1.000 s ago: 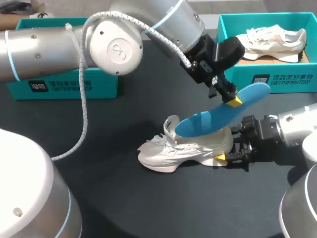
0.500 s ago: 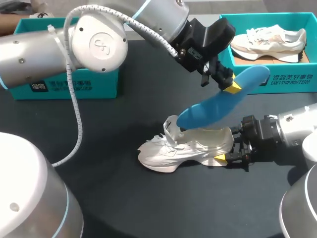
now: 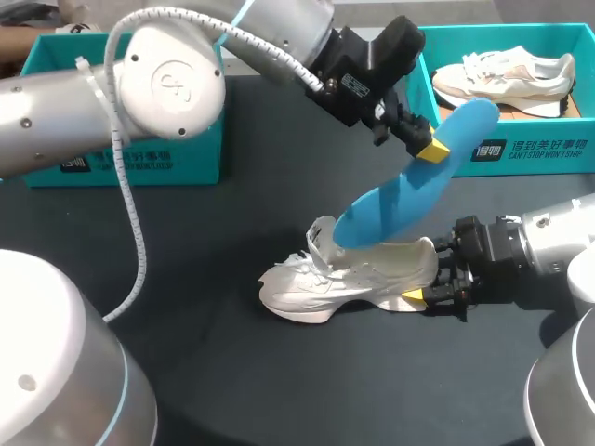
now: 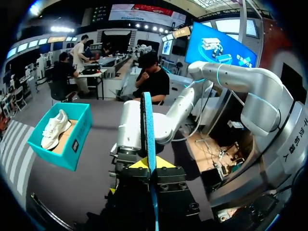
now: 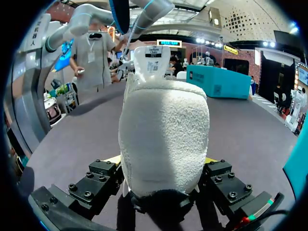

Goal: Take the shoe out of the shoebox, open the shoe tongue, remove and reinsert the insole, then place the shoe into the shoebox

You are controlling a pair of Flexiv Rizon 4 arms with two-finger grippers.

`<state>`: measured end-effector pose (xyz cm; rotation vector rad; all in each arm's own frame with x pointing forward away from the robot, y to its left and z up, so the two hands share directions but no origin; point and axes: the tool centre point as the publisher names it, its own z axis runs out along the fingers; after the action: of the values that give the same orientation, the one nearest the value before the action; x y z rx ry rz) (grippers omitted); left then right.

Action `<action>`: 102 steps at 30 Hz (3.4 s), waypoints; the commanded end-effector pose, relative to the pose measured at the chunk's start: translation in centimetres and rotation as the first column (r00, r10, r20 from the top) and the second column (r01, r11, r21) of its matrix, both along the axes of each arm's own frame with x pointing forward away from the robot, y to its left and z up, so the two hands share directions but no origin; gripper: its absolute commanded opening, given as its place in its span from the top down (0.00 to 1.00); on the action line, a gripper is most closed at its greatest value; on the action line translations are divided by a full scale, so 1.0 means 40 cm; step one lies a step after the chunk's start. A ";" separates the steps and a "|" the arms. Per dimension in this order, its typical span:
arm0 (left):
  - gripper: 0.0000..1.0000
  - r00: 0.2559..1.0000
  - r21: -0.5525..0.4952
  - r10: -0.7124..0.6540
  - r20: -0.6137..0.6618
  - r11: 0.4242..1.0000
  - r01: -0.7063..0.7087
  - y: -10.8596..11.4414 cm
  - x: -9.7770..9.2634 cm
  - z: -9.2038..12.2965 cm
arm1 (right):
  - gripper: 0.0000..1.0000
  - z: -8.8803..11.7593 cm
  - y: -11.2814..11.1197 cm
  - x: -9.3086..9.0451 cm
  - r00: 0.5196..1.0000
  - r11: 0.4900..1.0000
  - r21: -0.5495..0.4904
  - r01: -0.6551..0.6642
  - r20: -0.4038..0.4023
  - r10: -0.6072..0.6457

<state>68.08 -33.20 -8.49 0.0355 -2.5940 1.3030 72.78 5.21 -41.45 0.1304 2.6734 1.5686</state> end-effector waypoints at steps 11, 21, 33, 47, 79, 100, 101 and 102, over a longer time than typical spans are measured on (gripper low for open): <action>1.00 0.803 -0.087 0.125 -0.583 0.973 -0.215 0.087 -0.087 0.108 | 1.00 -0.012 0.009 0.003 1.000 1.000 -0.005 0.002 0.000 -0.002; 1.00 0.681 -0.020 0.123 -0.722 0.980 -0.198 0.096 -0.080 0.144 | 1.00 -0.012 0.009 0.003 1.000 1.000 -0.005 0.002 0.000 -0.002; 1.00 0.677 -0.048 0.100 -0.730 0.979 -0.196 0.097 -0.079 0.164 | 1.00 -0.012 0.009 0.003 1.000 1.000 -0.005 0.002 0.000 -0.002; 1.00 0.718 -0.129 0.088 -0.691 0.962 -0.242 0.097 -0.097 0.188 | 1.00 -0.012 0.009 0.003 1.000 1.000 -0.005 0.002 0.000 -0.002; 1.00 0.751 -0.382 -0.045 -0.659 0.880 -0.283 0.164 -0.231 0.388 | 1.00 -0.012 0.009 0.003 1.000 1.000 -0.005 0.002 0.000 -0.002; 1.00 0.713 -0.360 -0.036 -0.700 0.880 -0.310 0.231 -0.258 0.370 | 1.00 -0.012 0.009 0.003 1.000 1.000 -0.005 0.002 0.000 -0.002; 1.00 0.713 -0.360 -0.036 -0.701 0.880 -0.309 0.232 -0.258 0.370 | 1.00 -0.012 0.009 0.003 1.000 1.000 -0.005 0.002 0.000 -0.002; 1.00 0.712 -0.362 -0.039 -0.701 0.880 -0.308 0.232 -0.258 0.370 | 1.00 -0.012 0.009 0.003 1.000 1.000 -0.005 0.002 0.000 -0.002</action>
<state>57.82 -23.88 6.44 0.5466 -1.6323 1.5375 72.79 5.20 -41.46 0.1306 2.6735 1.5683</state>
